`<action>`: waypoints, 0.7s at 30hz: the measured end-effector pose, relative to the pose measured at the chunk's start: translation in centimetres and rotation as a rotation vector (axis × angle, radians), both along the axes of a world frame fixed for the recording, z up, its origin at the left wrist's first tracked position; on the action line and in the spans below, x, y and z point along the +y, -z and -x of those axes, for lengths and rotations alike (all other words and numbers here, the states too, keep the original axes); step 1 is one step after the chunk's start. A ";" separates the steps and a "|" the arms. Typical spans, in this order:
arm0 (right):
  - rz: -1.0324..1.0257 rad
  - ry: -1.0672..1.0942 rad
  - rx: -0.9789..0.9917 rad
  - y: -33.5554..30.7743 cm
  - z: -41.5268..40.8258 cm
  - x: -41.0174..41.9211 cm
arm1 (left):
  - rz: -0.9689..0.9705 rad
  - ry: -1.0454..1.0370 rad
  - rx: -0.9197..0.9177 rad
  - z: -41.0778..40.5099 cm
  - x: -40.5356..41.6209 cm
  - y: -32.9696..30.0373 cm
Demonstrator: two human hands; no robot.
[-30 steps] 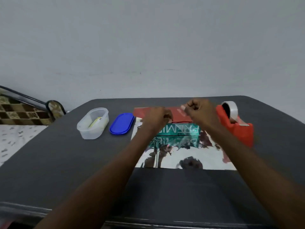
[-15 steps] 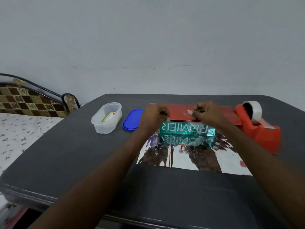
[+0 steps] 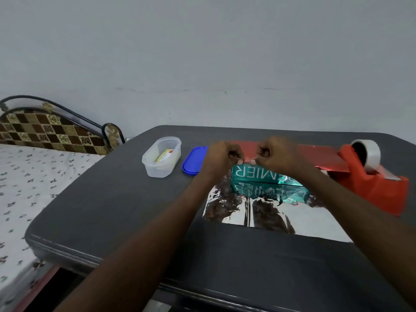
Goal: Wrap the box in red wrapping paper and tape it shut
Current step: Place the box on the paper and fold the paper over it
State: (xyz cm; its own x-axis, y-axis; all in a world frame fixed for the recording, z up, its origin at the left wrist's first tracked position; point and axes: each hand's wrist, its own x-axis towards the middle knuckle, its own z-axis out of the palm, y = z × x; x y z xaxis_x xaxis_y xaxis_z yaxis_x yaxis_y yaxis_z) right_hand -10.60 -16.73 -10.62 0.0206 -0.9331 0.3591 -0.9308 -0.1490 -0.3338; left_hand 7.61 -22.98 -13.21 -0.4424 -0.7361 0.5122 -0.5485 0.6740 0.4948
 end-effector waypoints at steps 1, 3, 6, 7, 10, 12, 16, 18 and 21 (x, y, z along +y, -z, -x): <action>-0.003 0.003 0.021 0.0 -0.2 -0.1 | 0.002 -0.001 -0.006 0.0 0.0 0.0; -0.008 0.018 0.045 0.2 -0.6 -0.2 | 0.005 0.002 -0.008 -0.1 -0.1 -0.1; 0.010 0.060 0.091 0.3 -1.0 -0.2 | 0.023 0.008 0.001 -0.1 -0.2 0.1; 0.018 0.075 0.112 0.3 -1.1 -0.2 | 0.027 0.010 0.002 -0.1 -0.3 0.2; 0.033 0.108 0.174 0.4 -1.3 -0.1 | 0.025 0.020 -0.001 -0.1 -0.5 0.2; 0.026 0.137 0.237 0.4 -1.6 -0.1 | 0.025 0.032 -0.005 -0.1 -0.5 0.2; 0.010 0.190 0.372 -0.1 -2.2 0.1 | 0.022 0.043 -0.003 -0.2 -0.4 0.1; 0.011 0.190 0.378 -0.1 -2.3 0.4 | 0.026 0.039 -0.008 -0.1 -0.5 0.1; 0.019 0.184 0.329 0.1 -2.3 0.5 | 0.028 0.041 0.000 -0.1 -0.4 0.0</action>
